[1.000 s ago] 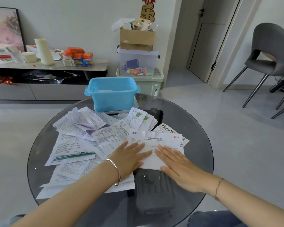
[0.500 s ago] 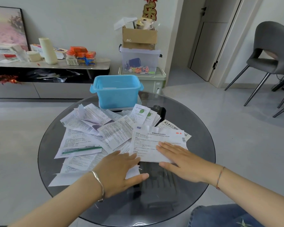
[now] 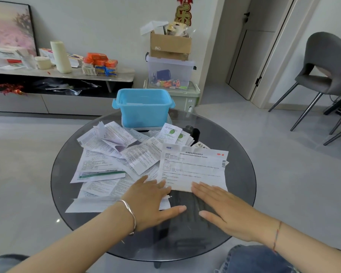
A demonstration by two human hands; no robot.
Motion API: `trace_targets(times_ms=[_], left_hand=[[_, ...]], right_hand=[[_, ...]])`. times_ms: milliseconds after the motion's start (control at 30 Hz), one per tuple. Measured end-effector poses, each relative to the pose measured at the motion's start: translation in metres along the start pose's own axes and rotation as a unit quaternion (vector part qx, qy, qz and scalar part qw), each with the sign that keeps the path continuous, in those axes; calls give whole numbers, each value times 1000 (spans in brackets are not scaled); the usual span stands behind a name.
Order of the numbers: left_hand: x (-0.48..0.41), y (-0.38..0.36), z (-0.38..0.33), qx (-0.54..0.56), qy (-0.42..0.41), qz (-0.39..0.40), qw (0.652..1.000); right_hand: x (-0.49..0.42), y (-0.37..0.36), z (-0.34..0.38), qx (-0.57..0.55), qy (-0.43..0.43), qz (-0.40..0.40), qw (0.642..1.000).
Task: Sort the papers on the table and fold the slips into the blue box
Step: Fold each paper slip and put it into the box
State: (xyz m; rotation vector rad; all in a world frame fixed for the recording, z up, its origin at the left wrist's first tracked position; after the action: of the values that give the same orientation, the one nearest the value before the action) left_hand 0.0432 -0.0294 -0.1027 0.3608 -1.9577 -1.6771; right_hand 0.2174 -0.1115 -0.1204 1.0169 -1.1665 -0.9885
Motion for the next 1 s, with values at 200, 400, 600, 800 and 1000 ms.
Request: trace_targets(times_ms=[200, 400, 600, 800, 1000], left_hand=[[1, 3, -8, -41, 8, -28, 999], [-5, 3, -4, -76, 15, -60, 995], [-3, 8, -7, -76, 11, -63, 995], [-8, 13, 11, -2, 31, -55, 998], [-7, 57, 47, 340, 44, -302, 890]], right_hand=[[32, -3, -33, 32, -42, 18, 998], [37, 4, -44, 54, -56, 0, 997], [-1, 28, -12, 77, 1, -126, 989], [-37, 21, -4, 124, 0, -128, 984], [-40, 60, -24, -67, -54, -232, 969]])
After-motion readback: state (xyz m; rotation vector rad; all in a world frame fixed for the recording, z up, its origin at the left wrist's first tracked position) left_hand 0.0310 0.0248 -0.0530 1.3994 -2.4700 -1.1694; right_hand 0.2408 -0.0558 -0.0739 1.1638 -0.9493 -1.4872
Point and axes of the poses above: each hand's wrist, its own x-axis away from the middle knuckle, its own y-axis out of the back of the hand, z = x × y, the point moved 5 cm from there along -x, towards the middle knuckle, and after that the axes turned 5 degrees about -y, right-handed, at the moved point
